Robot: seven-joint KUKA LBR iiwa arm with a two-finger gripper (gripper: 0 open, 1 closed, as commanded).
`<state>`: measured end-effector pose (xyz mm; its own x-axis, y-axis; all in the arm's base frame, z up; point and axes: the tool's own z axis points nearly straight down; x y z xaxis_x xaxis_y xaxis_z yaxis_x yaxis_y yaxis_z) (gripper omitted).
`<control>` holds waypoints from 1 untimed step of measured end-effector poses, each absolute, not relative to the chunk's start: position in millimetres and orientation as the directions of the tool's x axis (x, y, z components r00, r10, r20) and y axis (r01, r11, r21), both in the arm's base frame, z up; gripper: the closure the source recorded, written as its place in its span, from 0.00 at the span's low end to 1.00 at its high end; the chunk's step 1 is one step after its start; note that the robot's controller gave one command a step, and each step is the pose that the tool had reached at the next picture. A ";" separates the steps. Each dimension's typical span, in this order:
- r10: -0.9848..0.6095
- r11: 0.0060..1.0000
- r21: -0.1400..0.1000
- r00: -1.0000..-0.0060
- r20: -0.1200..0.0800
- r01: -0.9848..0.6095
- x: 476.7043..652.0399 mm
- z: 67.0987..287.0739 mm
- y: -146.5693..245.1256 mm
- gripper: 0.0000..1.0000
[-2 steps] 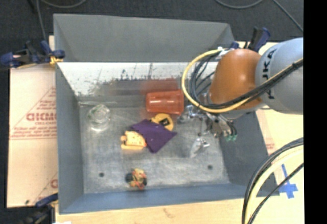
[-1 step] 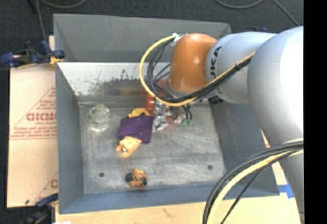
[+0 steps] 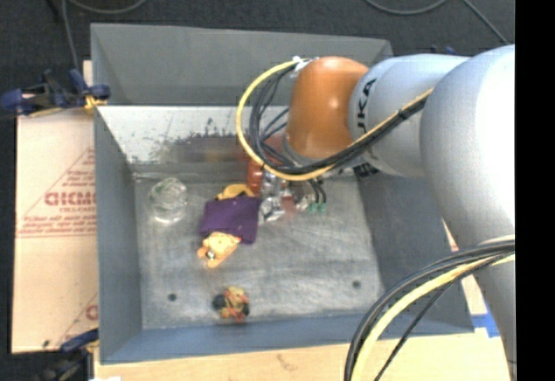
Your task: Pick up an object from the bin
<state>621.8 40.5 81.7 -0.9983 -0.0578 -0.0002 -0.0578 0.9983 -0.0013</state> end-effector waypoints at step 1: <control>-0.236 0.972 -0.001 -0.972 -0.002 -0.236 611.8 269.9 50.8 1.00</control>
Offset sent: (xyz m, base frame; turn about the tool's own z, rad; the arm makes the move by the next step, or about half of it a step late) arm 0.0000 0.0000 0.0000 0.0000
